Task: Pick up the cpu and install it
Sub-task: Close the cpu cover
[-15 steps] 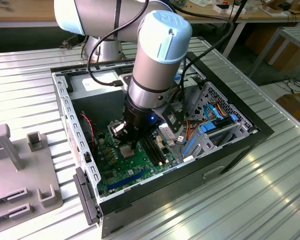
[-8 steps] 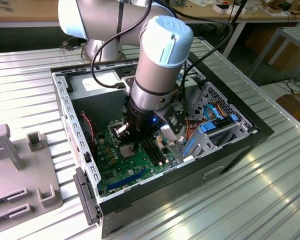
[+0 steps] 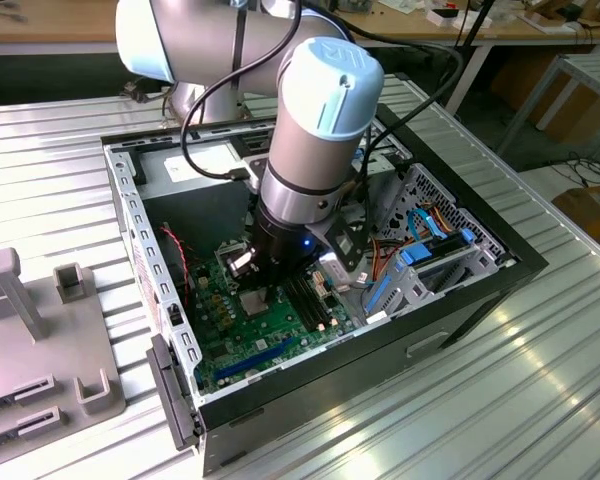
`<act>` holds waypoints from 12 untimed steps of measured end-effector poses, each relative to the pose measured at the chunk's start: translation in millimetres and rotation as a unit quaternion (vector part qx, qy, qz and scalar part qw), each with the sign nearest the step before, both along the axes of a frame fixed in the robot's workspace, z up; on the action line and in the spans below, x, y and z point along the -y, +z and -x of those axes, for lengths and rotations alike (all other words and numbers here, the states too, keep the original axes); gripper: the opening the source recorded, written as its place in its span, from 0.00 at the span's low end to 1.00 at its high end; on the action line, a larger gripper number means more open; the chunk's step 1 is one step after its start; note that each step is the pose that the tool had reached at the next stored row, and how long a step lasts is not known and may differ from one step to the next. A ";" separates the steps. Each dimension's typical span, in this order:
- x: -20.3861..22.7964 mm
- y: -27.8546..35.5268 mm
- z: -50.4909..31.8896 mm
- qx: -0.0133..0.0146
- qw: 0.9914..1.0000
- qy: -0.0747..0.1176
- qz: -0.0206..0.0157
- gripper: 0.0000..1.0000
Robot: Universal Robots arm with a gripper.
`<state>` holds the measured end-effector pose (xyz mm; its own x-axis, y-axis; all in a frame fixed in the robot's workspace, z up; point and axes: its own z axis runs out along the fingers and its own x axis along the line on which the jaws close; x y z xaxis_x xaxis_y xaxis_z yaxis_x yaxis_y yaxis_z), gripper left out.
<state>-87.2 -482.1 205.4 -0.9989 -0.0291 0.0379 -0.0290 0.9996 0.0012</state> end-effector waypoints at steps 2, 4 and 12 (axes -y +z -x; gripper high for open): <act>0.0 -0.7 1.3 0.000 1.000 0.000 -0.001 0.11; 0.1 -0.8 1.5 0.000 1.000 0.000 -0.001 0.11; -0.6 16.8 0.9 0.000 1.000 0.000 -0.001 0.11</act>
